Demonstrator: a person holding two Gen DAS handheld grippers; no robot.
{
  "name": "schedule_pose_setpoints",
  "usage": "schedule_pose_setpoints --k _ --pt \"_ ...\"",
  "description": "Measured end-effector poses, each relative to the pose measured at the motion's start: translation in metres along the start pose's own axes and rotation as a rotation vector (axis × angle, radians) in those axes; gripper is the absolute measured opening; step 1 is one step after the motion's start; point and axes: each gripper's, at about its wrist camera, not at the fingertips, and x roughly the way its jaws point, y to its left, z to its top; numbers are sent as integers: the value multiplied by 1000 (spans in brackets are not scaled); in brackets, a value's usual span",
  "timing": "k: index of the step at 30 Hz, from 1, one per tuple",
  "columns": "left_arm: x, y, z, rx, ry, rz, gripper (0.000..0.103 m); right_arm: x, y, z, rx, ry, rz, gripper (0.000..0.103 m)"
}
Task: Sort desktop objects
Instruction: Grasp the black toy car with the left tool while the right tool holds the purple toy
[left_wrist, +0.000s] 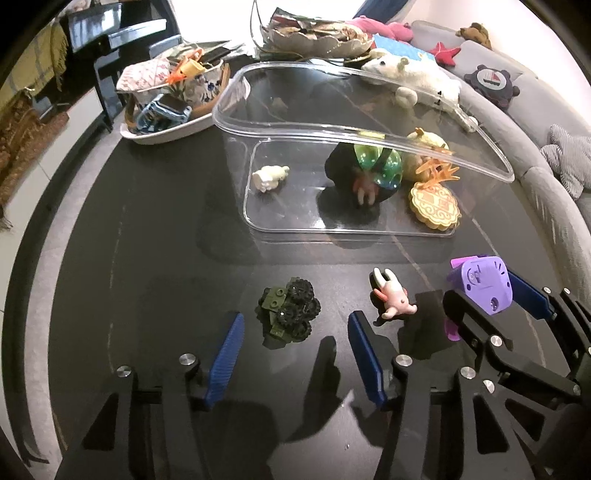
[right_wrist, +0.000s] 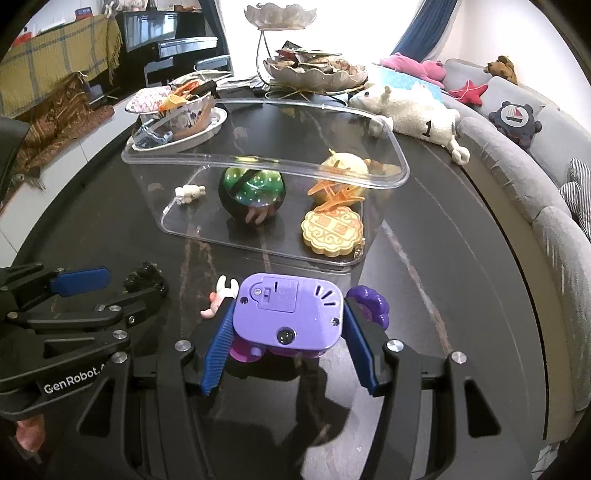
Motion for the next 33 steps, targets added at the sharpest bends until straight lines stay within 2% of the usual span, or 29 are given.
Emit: schedule_pose_setpoints --k 6,9,14,16,26,33 --pt "11 2 2 -7 32 -20 40 8 4 -2 -9 17 4 54" --pt "18 6 3 -31 66 -63 32 10 7 -1 -15 22 7 54" --pt "18 7 4 -24 51 -72 26 14 10 -1 -20 29 9 54" --pt "18 5 4 -11 41 -63 20 14 13 -1 -23 30 9 54" --pt "6 1 5 31 -34 -39 19 9 12 0 -11 21 6 54" --pt "-5 9 4 19 -61 -44 18 3 4 2 17 11 -4 54"
